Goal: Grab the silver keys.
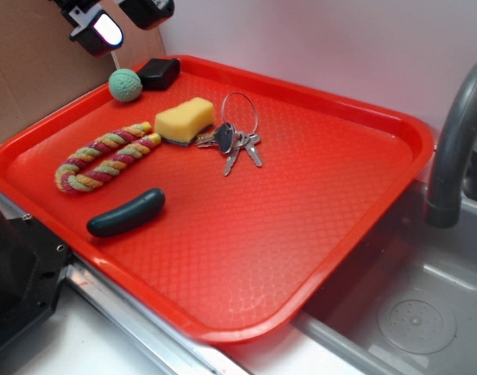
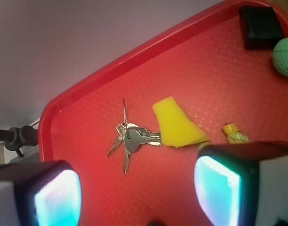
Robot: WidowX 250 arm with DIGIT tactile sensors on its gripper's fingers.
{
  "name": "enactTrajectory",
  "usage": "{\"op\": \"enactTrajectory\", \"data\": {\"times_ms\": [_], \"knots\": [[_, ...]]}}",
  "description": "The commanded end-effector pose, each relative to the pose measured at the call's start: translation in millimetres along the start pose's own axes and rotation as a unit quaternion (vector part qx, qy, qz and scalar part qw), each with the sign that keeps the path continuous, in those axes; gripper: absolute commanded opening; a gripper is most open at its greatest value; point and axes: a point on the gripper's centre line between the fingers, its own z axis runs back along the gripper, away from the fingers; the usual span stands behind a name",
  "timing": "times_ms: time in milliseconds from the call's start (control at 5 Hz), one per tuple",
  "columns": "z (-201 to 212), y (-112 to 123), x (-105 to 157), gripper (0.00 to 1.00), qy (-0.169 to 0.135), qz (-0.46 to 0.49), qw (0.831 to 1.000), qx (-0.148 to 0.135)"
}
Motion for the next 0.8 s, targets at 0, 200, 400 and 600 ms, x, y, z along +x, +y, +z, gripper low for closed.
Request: {"op": "enactTrajectory", "data": {"times_ms": [0,200,400,600], "knots": [[-72,-27,34,1.00,0.039,-0.012,0.999,0.022],[-87,-31,37,1.00,0.052,-0.029,0.998,0.020],[-107,-28,33,1.00,0.062,-0.029,0.997,0.048],[-119,-25,31,1.00,0.057,-0.037,0.996,0.060]]}}
